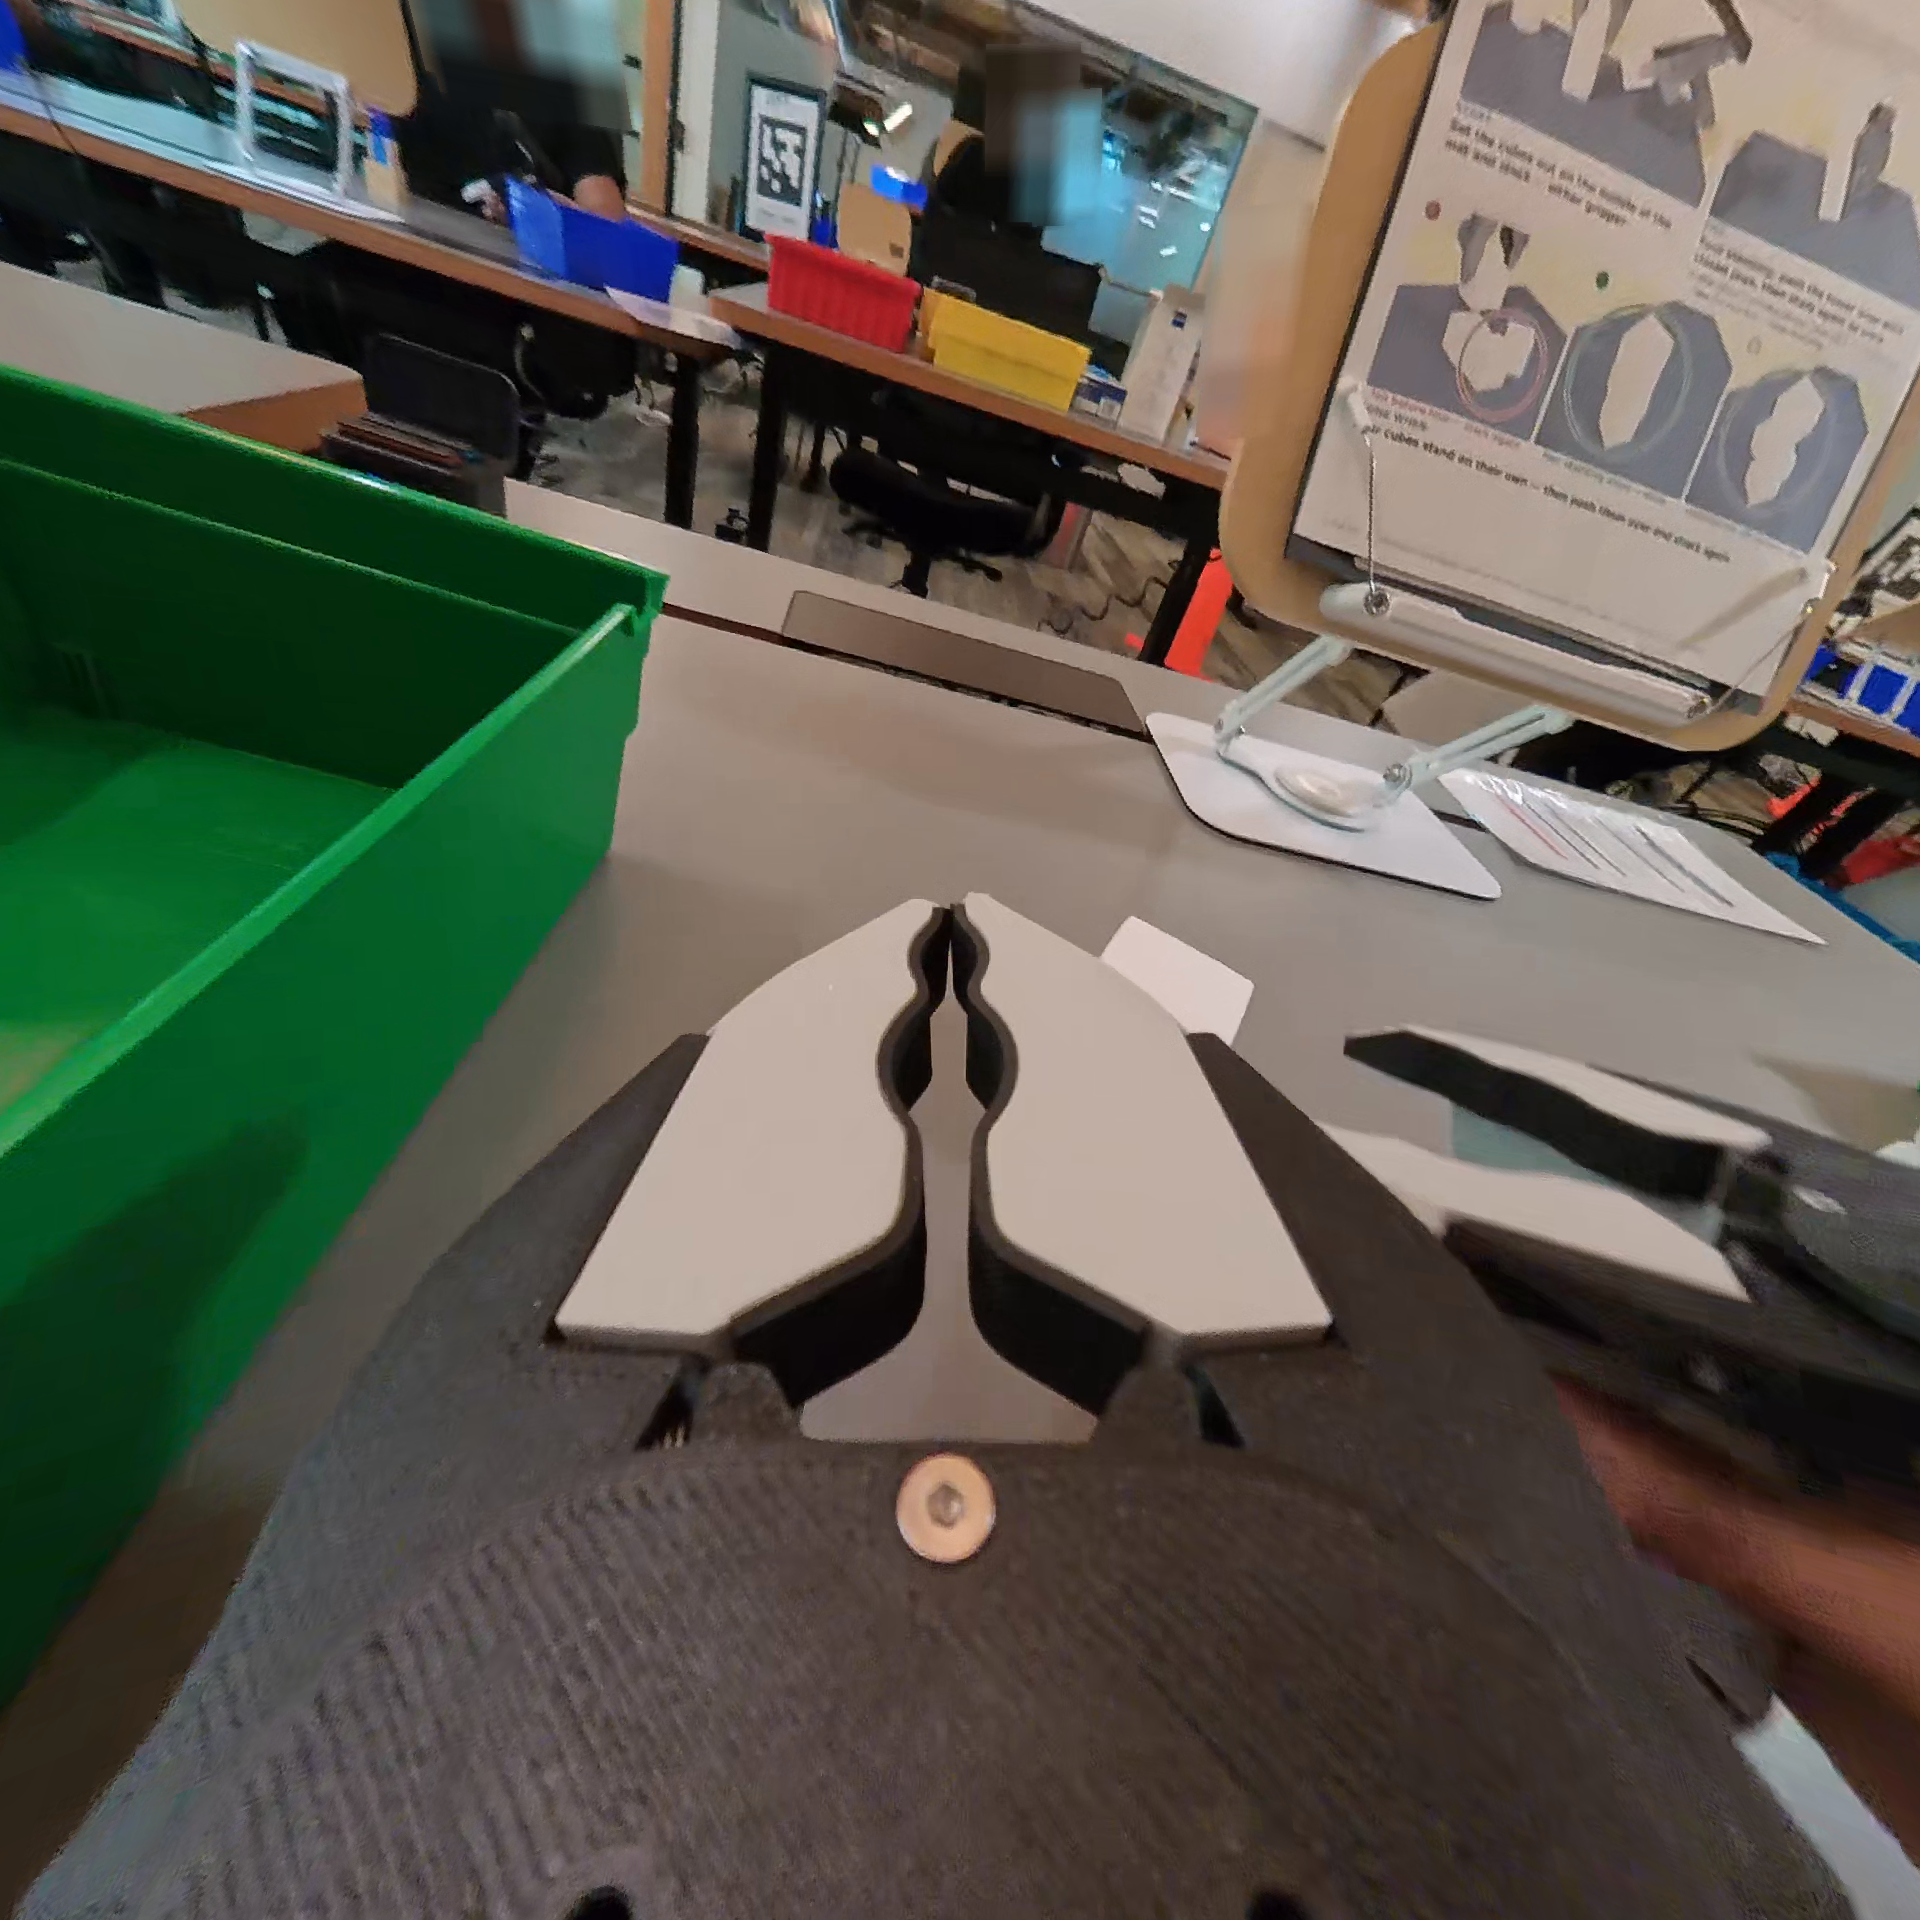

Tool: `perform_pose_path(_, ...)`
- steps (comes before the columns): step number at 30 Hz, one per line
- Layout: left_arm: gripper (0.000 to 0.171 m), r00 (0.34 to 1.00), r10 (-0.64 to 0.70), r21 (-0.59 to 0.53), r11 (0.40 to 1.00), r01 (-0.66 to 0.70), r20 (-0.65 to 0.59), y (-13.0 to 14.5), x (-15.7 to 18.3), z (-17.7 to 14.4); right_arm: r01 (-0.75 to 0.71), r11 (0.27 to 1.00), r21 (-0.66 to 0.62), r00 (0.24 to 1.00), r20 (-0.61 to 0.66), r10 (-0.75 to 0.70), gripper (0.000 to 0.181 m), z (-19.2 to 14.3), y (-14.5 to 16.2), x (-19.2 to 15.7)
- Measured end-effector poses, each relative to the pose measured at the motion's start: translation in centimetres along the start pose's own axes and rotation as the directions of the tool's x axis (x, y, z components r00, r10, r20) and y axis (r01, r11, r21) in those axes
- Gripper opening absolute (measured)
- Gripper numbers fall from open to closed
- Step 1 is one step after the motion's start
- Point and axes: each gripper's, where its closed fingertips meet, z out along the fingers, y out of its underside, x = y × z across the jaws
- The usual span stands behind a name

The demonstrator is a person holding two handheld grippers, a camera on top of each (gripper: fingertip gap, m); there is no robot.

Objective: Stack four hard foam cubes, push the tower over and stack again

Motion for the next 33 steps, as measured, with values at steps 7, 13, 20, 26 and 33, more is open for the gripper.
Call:
perform_pose_path(7,0.001,0.999,-0.024,0.024,0.999,0.025,-0.045,-0.5,0.5,0.2,0.108,0.954,-0.278,0.994,0.038,-0.102,0.073,4.8,2.3,0.8)
perform_pose_path(13,0.0,0.999,-0.031,0.087,0.996,0.032,-0.008,-1.6,-0.3,-0.4,0.136,0.989,-0.054,0.983,0.132,-0.128,0.019,0.8,-1.7,-3.6)
perform_pose_path(20,0.0,1.0,-0.026,0.087,0.996,0.026,0.002,-1.5,-0.3,-0.4,0.246,0.969,-0.018,0.966,0.088,-0.244,0.03,-1.4,-2.7,-2.8)
perform_pose_path(26,0.0,0.997,-0.07,0.06,0.996,0.071,-0.018,-0.9,-0.3,-0.1,0.173,0.965,-0.196,0.971,0.198,-0.134,0.09,-1.4,1.8,-2.5)
perform_pose_path(33,0.0,0.995,-0.09,0.047,0.995,0.091,-0.032,-0.7,-0.2,-0.1,0.13,0.983,-0.131,0.96,0.265,-0.092,0.092,-2.0,2.5,-5.4)
